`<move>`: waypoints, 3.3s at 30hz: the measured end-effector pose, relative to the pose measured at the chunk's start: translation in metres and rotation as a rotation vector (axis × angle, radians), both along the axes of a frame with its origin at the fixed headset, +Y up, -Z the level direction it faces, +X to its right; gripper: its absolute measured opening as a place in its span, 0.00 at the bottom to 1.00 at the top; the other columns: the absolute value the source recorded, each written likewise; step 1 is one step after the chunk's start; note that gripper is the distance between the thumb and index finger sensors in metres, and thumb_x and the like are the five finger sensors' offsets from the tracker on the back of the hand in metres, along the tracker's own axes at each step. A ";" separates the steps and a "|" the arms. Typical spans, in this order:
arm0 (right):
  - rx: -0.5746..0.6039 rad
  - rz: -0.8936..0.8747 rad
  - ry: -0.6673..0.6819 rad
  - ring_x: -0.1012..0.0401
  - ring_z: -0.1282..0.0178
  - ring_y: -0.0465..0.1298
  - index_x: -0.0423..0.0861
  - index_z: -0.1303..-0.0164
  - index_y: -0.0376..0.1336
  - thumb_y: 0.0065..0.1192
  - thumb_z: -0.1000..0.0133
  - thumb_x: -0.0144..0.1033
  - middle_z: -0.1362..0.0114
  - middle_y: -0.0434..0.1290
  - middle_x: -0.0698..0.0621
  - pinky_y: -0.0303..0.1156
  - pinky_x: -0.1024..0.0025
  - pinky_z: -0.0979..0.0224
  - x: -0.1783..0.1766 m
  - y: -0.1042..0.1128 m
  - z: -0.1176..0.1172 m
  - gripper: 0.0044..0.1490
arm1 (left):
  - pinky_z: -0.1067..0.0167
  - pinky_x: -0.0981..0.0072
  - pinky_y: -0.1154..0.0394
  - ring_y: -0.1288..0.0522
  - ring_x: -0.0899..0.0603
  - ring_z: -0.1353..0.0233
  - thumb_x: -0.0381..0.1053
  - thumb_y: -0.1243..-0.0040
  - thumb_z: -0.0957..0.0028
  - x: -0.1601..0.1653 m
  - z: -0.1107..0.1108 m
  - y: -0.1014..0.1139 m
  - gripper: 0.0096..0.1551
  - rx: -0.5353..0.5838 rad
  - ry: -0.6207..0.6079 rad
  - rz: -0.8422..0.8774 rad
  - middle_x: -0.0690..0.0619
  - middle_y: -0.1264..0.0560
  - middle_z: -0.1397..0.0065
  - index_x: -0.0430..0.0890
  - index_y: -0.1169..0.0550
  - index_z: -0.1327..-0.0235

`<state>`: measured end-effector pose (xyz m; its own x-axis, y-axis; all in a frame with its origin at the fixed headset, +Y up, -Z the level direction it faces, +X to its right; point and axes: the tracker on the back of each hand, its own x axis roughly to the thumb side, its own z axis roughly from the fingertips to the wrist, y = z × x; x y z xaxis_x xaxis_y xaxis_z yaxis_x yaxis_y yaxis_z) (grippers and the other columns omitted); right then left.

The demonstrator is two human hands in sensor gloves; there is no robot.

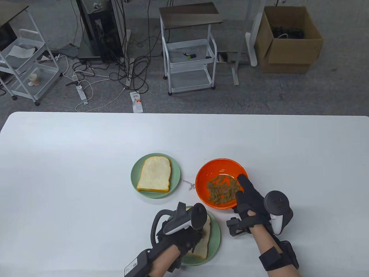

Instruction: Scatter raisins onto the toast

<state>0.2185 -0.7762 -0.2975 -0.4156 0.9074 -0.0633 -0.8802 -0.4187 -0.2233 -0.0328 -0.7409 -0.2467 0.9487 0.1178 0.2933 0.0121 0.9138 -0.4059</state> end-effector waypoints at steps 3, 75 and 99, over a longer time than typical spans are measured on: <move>0.002 -0.006 0.008 0.43 0.73 0.86 0.41 0.27 0.66 0.68 0.49 0.24 0.30 0.68 0.23 0.87 0.66 0.74 0.000 0.000 0.000 0.35 | 0.62 0.68 0.11 0.08 0.52 0.60 0.62 0.25 0.53 0.002 0.002 0.002 0.27 0.027 -0.010 -0.017 0.53 0.14 0.39 0.60 0.16 0.39; 0.093 -0.131 0.279 0.42 0.75 0.86 0.41 0.27 0.64 0.66 0.49 0.24 0.31 0.67 0.22 0.88 0.67 0.77 -0.090 0.010 0.051 0.36 | 0.47 0.66 0.13 0.12 0.48 0.46 0.70 0.31 0.52 -0.002 -0.009 0.025 0.47 0.305 0.185 -0.169 0.46 0.33 0.18 0.63 0.35 0.18; 0.010 -0.120 0.252 0.44 0.73 0.86 0.38 0.26 0.63 0.64 0.47 0.23 0.29 0.65 0.22 0.88 0.68 0.73 -0.071 0.004 0.035 0.35 | 0.64 0.75 0.09 0.08 0.54 0.63 0.61 0.15 0.62 -0.024 -0.024 0.054 0.22 0.478 0.148 0.279 0.58 0.13 0.46 0.61 0.11 0.54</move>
